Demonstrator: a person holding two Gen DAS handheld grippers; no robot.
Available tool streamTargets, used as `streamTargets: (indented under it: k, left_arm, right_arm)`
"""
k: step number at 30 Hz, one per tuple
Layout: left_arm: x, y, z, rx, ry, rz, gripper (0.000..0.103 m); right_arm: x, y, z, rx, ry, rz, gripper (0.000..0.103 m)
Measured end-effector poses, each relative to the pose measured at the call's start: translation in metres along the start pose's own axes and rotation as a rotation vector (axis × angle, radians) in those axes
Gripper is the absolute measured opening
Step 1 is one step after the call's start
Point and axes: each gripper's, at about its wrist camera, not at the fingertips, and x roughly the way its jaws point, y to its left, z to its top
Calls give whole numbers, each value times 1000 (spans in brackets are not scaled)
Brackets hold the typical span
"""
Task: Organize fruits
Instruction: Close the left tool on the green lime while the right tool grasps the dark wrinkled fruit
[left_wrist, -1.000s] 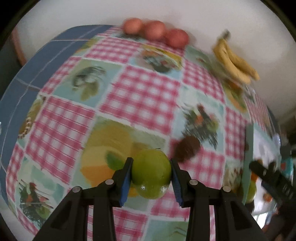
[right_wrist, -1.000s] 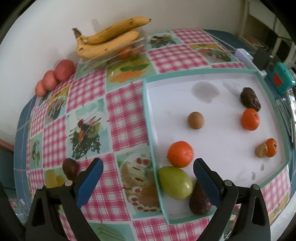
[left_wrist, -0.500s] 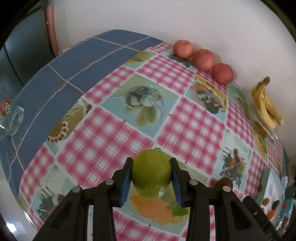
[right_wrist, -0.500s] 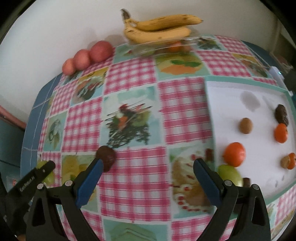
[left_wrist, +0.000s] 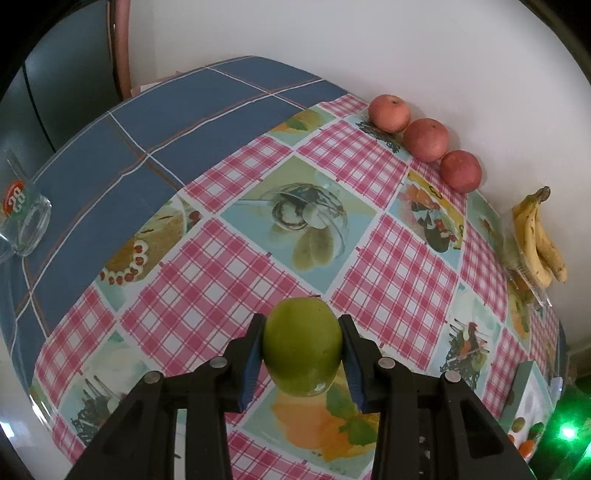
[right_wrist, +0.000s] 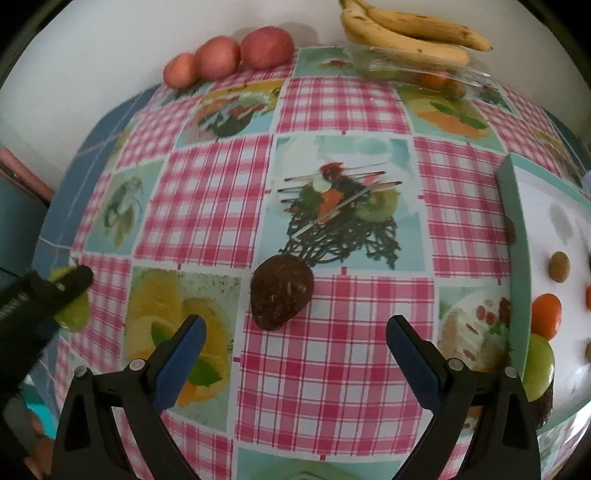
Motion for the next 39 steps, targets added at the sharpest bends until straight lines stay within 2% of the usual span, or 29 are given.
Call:
streamTargets:
  k: [6,15,16,18,19,20,25,33,39]
  left_arm:
    - [3,0,0,-4,4,13,41]
    - [4,-2,-1,0,6,9,41]
    - [4,-2,-1,1,6,9,41]
    - [4,-2,-1,2,8,8,41]
    - [5,-3,-1,3,10,7,41]
    - [5,-3,0,5,12,5,41]
    - [5,-4,-1,8,16,1,41]
    - [10,-4,-3,8,42,-6,41]
    - [7,-6,-2,21,29,-4,41]
  right_arm:
    - [15,8,-1,-42,25,-39,98]
    - [26,23,0,-110,2,-102,98]
    - [26,23,1,-103,-4,-104,95]
    - [24,22,2,-98,-26,-115,81]
    - [21,21,4,-92,-39,-118,65]
    - [19,20,5,-90,-45,-119,54]
    - [17,16,11,-68,-48,-110,37]
    - [9,7,1,-61,-38,-96,37]
    - [-7,-11,6,4,-35,-71,37]
